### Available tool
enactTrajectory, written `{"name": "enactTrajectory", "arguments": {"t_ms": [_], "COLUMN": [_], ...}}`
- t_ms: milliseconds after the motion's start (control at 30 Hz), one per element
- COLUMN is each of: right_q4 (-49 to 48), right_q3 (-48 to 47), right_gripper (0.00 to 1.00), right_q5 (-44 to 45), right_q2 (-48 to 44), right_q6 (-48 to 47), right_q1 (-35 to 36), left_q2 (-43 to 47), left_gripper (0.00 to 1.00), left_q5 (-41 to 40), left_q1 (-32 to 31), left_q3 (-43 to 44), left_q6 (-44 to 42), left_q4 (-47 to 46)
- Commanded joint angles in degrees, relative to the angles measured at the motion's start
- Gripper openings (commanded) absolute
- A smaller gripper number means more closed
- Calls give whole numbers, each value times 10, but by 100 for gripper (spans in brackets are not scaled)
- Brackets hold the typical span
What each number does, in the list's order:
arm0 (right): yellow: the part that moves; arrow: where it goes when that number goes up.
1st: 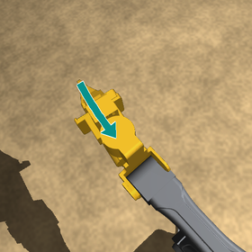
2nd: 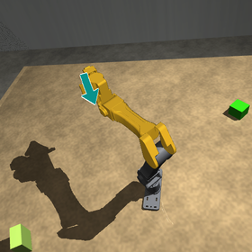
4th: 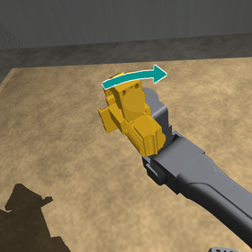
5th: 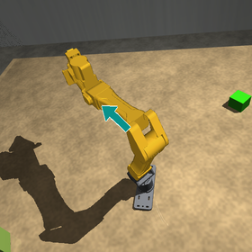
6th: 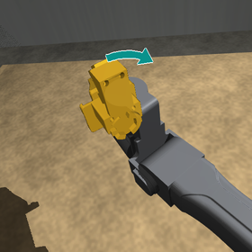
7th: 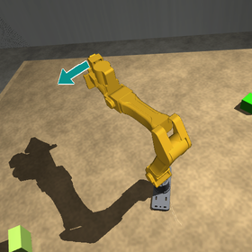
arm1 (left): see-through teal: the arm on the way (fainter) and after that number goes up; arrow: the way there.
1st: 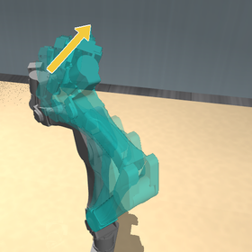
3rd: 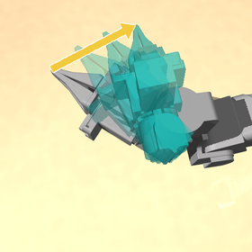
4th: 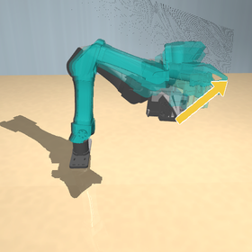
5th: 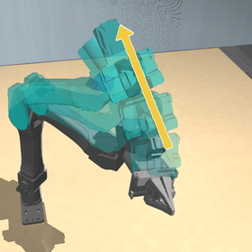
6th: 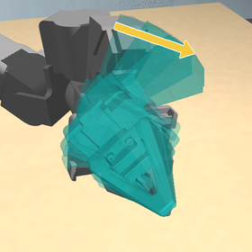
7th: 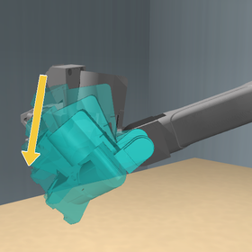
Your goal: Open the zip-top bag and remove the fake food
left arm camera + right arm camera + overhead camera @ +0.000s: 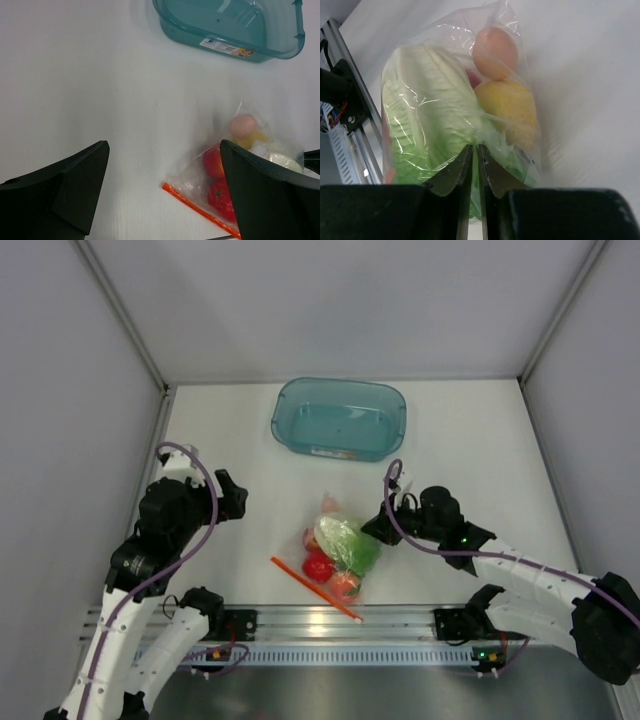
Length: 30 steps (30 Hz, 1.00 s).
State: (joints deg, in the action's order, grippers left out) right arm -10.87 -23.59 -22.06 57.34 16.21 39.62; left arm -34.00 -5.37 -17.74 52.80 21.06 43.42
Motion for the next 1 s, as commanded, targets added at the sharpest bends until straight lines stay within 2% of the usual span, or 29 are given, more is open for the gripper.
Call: {"name": "enactTrajectory", "arguments": {"t_ms": [0, 33, 133, 233, 300, 467, 600, 700, 833, 967], "right_q4": [-24, -25, -5, 41, 79, 127, 148, 170, 202, 273], "right_q3": [5, 10, 13, 0, -7, -17, -19, -15, 6, 25], "right_gripper": [10, 0, 0, 0, 0, 0, 0, 0, 0, 0], "right_q5": [16, 20, 85, 214, 269, 383, 439, 491, 551, 613], "right_q2": [-5, -13, -42, -82, -103, -179, -210, -227, -248, -275], "right_q6": [9, 18, 51, 99, 130, 227, 287, 336, 418, 513], "right_q1": [6, 6, 6, 6, 6, 6, 6, 7, 6, 7], "left_q2": [-6, -7, -9, -20, -24, -22, -21, -33, -58, -61], "left_gripper": [99, 99, 99, 98, 99, 99, 99, 98, 98, 99], "left_q5": [11, 11, 13, 37, 51, 141, 231, 261, 240, 205], "left_q1": [-3, -3, -3, -3, -3, -3, -3, -5, -33, -79], "left_q3": [-4, -3, -2, 2, 3, -15, -93, -146, -215, -255], "left_q6": [-6, -7, -8, -10, -7, 59, 125, 178, 223, 260], "left_q4": [-38, -38, -38, -39, -37, -55, -140, -194, -245, -299]}}
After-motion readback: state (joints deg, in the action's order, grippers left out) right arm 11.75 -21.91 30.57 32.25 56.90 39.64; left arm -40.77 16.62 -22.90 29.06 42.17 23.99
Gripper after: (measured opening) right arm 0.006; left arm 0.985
